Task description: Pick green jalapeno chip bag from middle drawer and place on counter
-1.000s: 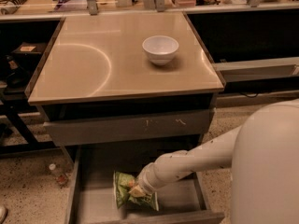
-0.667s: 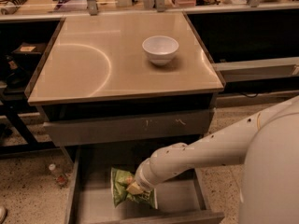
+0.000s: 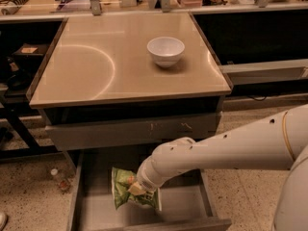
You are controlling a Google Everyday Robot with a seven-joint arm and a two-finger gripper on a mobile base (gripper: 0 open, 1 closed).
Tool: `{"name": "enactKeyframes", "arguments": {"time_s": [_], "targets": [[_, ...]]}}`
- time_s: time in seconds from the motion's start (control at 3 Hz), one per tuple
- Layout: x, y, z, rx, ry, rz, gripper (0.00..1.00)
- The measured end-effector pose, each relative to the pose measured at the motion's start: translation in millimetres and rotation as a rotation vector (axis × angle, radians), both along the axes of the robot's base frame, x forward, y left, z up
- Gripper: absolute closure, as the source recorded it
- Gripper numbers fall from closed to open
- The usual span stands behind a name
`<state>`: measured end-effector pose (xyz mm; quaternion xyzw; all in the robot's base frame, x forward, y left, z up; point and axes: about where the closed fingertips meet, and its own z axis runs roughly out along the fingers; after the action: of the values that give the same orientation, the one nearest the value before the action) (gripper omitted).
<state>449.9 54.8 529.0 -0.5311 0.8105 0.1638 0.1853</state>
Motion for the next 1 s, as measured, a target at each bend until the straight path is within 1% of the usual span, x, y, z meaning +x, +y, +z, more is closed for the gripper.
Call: {"name": "enactKeyframes", "arguments": {"time_s": [0.33,0.67,1.0], "targets": [[1.5,-4.5,24.3,0.000,-0.022,-0.011,1.00],[-1.2,-10.3,74.1,-0.022,-0.052,-0.024,1.00],[-3.8,-15.9,162.3,-0.078,-0.130,-0.026,1.00]]}}
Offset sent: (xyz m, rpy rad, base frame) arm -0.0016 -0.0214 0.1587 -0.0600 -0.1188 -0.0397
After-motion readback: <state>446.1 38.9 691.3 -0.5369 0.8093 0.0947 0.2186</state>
